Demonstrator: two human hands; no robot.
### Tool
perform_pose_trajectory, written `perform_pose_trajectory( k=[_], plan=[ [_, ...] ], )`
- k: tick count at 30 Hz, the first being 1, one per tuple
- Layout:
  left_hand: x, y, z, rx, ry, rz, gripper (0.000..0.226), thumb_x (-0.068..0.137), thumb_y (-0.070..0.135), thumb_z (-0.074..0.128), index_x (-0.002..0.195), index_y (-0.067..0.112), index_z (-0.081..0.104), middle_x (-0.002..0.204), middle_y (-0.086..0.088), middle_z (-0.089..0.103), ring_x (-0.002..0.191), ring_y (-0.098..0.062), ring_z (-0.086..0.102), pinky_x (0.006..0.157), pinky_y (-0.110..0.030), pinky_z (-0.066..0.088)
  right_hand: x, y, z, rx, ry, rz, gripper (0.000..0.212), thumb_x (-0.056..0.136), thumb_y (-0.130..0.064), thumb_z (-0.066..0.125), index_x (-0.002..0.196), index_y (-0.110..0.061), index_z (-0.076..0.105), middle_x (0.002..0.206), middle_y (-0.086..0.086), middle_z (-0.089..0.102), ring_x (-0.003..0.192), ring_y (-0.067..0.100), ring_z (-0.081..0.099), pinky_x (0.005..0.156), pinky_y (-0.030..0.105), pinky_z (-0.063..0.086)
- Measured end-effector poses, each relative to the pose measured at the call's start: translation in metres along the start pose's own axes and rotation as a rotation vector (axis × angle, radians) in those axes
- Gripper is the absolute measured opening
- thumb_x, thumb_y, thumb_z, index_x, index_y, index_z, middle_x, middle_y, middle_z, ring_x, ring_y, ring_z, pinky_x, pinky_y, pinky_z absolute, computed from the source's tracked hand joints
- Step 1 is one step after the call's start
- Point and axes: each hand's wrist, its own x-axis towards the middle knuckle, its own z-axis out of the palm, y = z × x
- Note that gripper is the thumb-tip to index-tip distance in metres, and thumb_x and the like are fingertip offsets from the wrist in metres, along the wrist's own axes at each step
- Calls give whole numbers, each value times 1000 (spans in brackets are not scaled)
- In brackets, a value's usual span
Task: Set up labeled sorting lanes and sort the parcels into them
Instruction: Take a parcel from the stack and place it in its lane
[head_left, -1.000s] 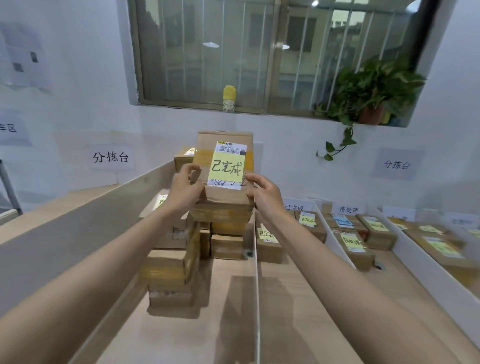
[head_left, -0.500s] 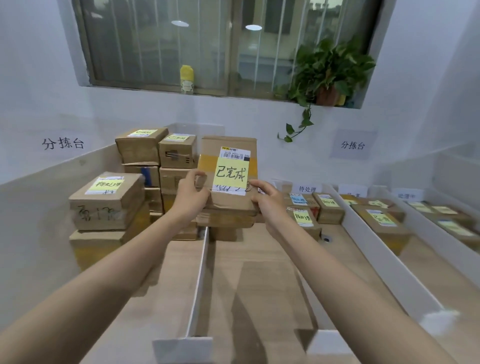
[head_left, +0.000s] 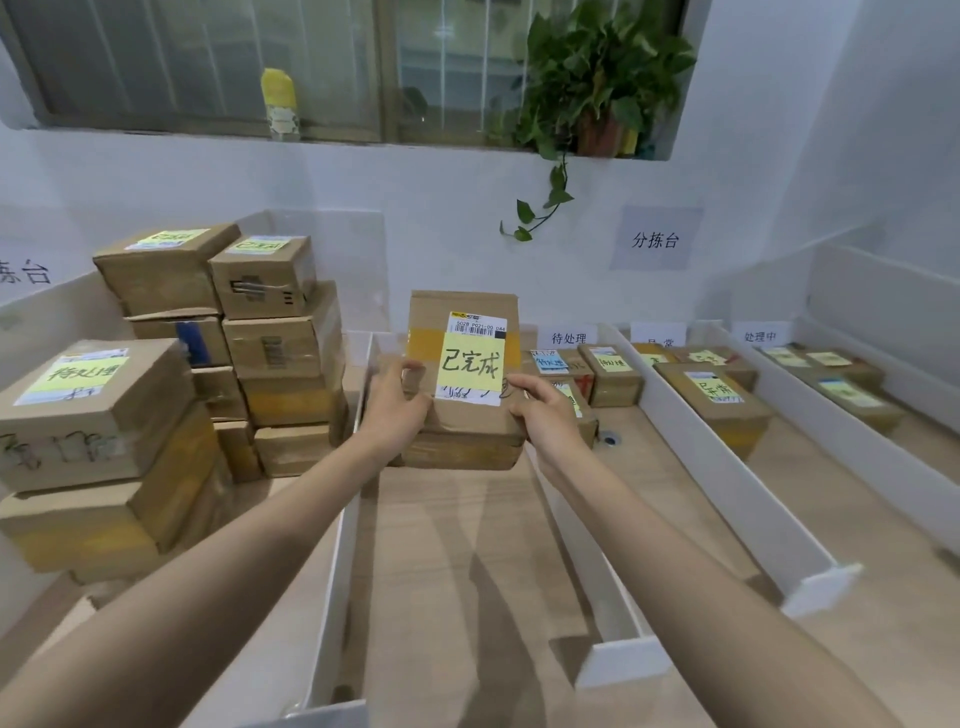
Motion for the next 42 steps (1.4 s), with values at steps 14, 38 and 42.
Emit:
perform_pose_trajectory(
  k=[14,38,42],
  plan=[
    [87,-47,55,19,-117,-155,39,95,6,47,130,22,42,130,0,38,76,2,46,51,-2,38,103,39,-3,-105,71,105,39,81,5,50,106,-19,67,117,-3,62,107,18,57,79,27,48],
    [143,-131,135,30,-232,-384,46,92,5,50,135,18,39,136,-7,41,104,-15,45,81,-26,38,201,139,-13,-125,72,381,33,86,7,45,105,-15,60,113,2,61,91,11,55,73,20,46],
    [153,-136,151,44,-221,-387,46,93,3,51,136,12,39,134,-7,45,98,-12,46,78,-25,39,217,154,-16,-139,70,423,33,89,4,43,109,-15,60,113,-1,59,94,11,54,80,24,47]
  ],
)
